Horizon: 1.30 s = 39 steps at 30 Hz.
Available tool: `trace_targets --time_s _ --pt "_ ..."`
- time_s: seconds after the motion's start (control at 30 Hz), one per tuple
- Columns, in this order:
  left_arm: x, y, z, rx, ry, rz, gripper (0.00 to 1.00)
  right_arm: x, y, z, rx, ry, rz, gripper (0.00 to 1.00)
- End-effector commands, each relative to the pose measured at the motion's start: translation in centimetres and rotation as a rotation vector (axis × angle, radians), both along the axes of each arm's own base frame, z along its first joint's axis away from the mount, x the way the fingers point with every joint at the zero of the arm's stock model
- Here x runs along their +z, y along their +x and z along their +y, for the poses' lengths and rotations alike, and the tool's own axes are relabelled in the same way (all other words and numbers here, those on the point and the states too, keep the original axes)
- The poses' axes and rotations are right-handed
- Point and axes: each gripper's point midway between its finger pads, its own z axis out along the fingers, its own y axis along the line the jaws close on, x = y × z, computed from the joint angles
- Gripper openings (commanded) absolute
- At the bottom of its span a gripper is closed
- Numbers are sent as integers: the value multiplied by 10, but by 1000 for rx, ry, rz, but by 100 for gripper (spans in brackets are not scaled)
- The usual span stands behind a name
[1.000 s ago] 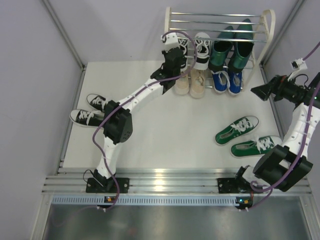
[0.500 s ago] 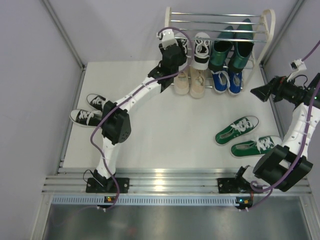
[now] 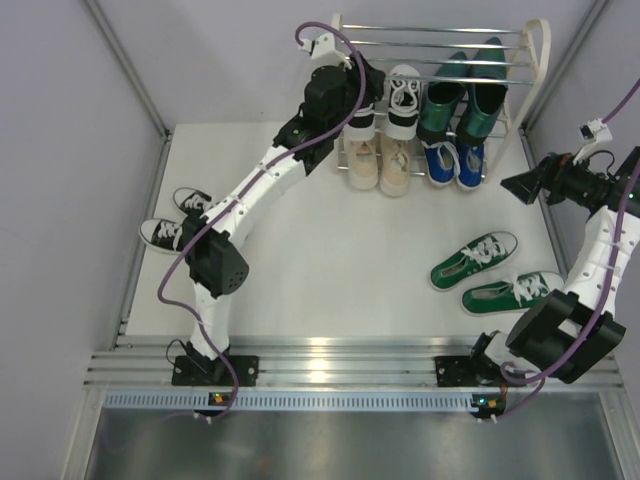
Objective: Place and organize the shoes onto the shoe shelf
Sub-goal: Adjust the shoe at the shoe shelf.
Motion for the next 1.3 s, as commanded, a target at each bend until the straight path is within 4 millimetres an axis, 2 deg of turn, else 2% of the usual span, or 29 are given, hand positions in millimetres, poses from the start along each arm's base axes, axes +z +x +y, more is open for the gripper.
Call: trace_targets --time_s 0.0,0.1,0.27,0.3,0.6,0.77,0.87,1.1,1.17,1.27 --pt "-6 -10 -25 -132 -119 103 54 19 -2 4 22 -43 -73 100" --pt "-19 -1 -33 -125 -136 127 53 19 -3 4 24 -46 -77 99" --pt "-26 11 -39 -106 -150 130 54 18 -4 5 26 -46 -77 99" --pt "-35 15 -42 -107 -144 142 54 18 -4 5 26 -46 -76 99" --pt "-56 19 -54 -111 -148 178 54 17 -3 5 25 -41 -72 100" --pt "-74 27 -56 -83 -147 202 56 16 -3 5 25 -37 -71 99" --pt "-77 30 -57 -75 -148 205 57 15 -4 6 25 -35 -68 99" --pt "-109 42 -60 -51 -102 229 57 15 -6 7 27 -34 -69 99" --pt "-115 44 -61 -47 -100 234 54 14 -6 7 26 -32 -65 99" --pt "-112 45 -64 -58 -117 223 33 14 -7 7 26 -39 -66 99"
